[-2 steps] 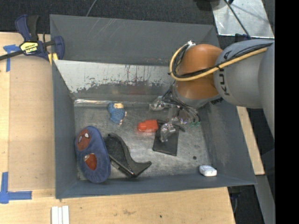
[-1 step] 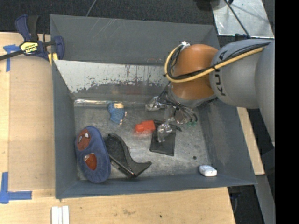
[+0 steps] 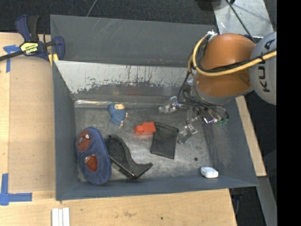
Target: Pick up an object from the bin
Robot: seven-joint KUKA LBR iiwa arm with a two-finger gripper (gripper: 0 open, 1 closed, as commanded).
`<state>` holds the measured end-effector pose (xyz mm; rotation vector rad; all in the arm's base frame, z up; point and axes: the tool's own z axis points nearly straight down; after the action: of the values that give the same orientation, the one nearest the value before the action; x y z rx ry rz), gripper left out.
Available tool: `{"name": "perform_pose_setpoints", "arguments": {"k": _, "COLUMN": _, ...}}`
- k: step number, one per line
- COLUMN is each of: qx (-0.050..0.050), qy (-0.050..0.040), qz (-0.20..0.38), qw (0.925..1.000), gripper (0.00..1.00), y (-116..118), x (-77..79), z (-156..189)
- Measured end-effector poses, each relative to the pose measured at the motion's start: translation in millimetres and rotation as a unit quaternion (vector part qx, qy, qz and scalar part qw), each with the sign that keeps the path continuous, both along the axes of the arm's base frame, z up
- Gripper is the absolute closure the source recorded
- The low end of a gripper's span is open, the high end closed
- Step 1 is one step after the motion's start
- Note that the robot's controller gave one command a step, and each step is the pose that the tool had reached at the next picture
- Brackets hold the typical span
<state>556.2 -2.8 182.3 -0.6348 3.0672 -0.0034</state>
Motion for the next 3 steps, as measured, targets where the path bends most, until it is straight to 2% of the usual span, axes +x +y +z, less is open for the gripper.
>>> {"name": "perform_pose_setpoints", "arguments": {"k": 1, "qx": 0.0, "qy": 0.0009, "qz": 0.089, "qw": 0.996, "gripper": 0.0, "y": -20, "x": 43.4, "z": -108}}
{"name": "perform_pose_setpoints", "arguments": {"k": 2, "qx": -0.001, "qy": -0.0018, "qz": 0.148, "qw": 0.989, "gripper": 0.0, "y": -20, "x": 57.8, "z": -9}}
{"name": "perform_pose_setpoints", "arguments": {"k": 3, "qx": -0.002, "qy": 0.0004, "qz": 0.196, "qw": 0.9806, "gripper": 0.0, "y": 23, "x": 50.2, "z": -110}}
